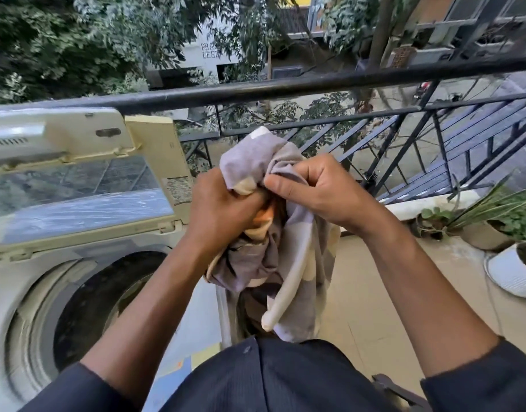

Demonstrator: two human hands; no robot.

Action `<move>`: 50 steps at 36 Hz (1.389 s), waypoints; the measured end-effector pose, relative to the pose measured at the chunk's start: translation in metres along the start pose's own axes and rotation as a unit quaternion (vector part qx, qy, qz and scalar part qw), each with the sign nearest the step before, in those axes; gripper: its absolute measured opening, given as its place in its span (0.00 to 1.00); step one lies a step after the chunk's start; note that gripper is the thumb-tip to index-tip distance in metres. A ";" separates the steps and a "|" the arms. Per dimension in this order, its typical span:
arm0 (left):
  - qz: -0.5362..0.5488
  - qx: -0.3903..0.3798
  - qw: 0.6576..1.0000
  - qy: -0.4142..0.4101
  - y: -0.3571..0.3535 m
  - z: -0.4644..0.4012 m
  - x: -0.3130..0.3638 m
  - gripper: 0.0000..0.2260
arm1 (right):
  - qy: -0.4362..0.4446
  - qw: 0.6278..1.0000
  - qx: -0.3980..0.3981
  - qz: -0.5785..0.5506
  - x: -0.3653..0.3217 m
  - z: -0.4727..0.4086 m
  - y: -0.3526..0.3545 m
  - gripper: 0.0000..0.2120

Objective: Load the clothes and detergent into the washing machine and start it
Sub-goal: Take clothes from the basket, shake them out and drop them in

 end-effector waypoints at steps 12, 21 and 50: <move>0.114 0.193 0.974 0.045 0.047 0.002 0.007 0.08 | -0.157 0.914 0.024 0.372 0.078 0.047 -0.039 0.26; 0.128 0.216 0.966 0.059 0.058 0.008 0.000 0.10 | -0.297 0.908 -0.088 0.281 0.161 0.059 -0.067 0.28; 0.035 0.065 0.990 0.122 0.034 0.029 -0.044 0.23 | -0.028 0.957 0.157 -0.243 -0.017 0.014 0.035 0.12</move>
Point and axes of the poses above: each hand's wrist, its own z-axis away from the middle knuckle, its own y-axis out of the back of the hand, x = y × z, the point moved 9 cm from there along -z, towards the middle knuckle, and after that the axes turned 3 degrees about z, right-handed, at the moved point
